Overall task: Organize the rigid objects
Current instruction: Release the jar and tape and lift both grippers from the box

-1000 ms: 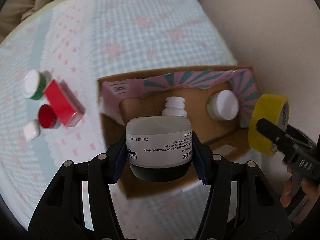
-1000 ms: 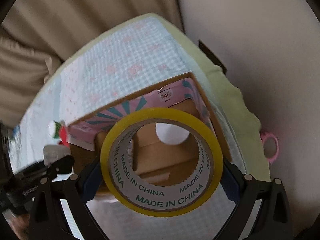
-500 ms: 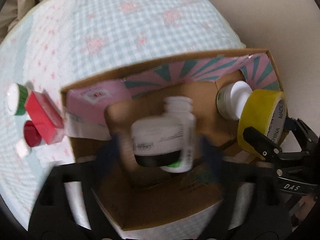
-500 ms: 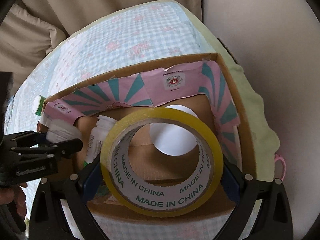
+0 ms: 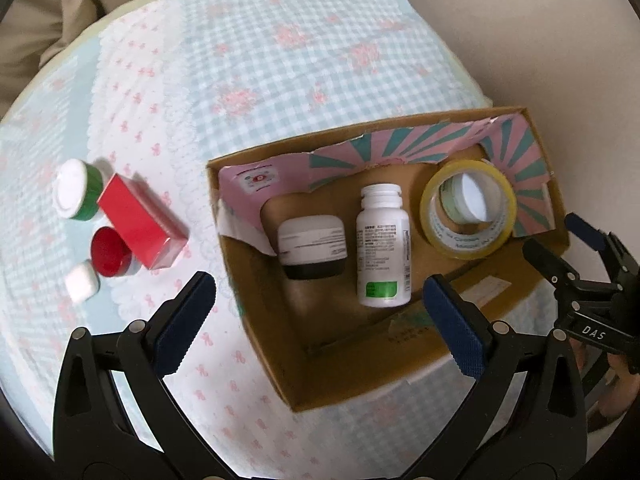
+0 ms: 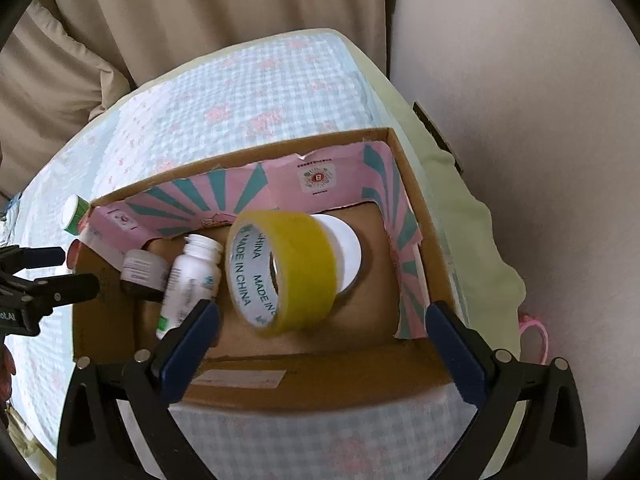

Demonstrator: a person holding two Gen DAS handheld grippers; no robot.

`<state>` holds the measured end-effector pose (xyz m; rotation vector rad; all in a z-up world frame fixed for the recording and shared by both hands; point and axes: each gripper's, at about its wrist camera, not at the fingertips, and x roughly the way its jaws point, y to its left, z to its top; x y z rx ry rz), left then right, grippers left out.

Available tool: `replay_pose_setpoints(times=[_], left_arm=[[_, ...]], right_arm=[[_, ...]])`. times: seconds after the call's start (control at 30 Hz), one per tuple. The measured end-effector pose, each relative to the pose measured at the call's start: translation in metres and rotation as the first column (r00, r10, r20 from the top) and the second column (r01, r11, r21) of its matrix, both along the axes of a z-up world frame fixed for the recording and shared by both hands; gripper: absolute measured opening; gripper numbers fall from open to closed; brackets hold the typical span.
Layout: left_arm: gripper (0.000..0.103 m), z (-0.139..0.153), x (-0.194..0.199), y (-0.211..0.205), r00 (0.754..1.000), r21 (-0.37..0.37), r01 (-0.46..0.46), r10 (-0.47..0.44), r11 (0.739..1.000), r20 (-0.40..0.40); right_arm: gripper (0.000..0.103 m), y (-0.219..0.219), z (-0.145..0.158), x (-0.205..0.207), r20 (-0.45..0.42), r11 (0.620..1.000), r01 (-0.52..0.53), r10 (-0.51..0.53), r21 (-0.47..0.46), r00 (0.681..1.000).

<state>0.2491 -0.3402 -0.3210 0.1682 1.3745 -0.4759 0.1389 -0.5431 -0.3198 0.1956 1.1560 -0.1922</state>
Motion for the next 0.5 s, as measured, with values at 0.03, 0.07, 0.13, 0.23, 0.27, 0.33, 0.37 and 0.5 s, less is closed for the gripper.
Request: replay_pose_setpoints(times=[0.03, 0.07, 0.13, 0.23, 0.27, 0.33, 0.37, 0.5], left_arm=[[0.103, 0.004, -0.001, 0.002, 1.000, -0.004, -0.002, 0.002, 1.000, 0.006], [0.103, 0.006, -0.003, 0.003, 1.000, -0.005, -0.004, 0.004, 1.000, 0.011], [0.103, 0.015, -0.006, 0.007, 1.000, -0.007, -0.007, 0.008, 1.000, 0.028], [0.103, 0.030, -0.014, 0.016, 0.999, -0.016, -0.021, 0.022, 1.000, 0.048], [0.103, 0.036, -0.017, 0.020, 0.998, -0.015, -0.029, 0.030, 0.999, 0.054], [0.103, 0.047, -0.023, 0.025, 0.997, -0.018, -0.037, 0.039, 0.999, 0.069], [0.103, 0.056, -0.028, 0.029, 0.996, -0.020, -0.042, 0.044, 0.999, 0.081], [0.103, 0.085, -0.044, 0.044, 0.990, -0.027, -0.056, 0.059, 0.998, 0.126]], right_arm=[[0.103, 0.000, 0.002, 0.000, 0.001, 1.000, 0.004, -0.004, 0.002, 1.000], [0.103, 0.000, 0.004, -0.002, 0.001, 1.000, 0.010, -0.010, 0.004, 1.000], [0.103, 0.003, 0.009, -0.003, 0.003, 1.000, 0.018, -0.019, 0.009, 1.000], [0.103, 0.008, 0.021, -0.006, 0.017, 1.000, 0.018, -0.019, 0.008, 1.000], [0.103, 0.012, 0.024, -0.007, 0.024, 1.000, 0.015, -0.015, 0.006, 1.000], [0.103, 0.018, 0.036, -0.011, 0.043, 1.000, 0.007, -0.007, -0.001, 0.999], [0.103, 0.021, 0.044, -0.013, 0.052, 1.000, 0.005, -0.005, 0.002, 0.999], [0.103, 0.035, 0.074, -0.026, 0.103, 1.000, -0.003, 0.003, 0.005, 0.995]])
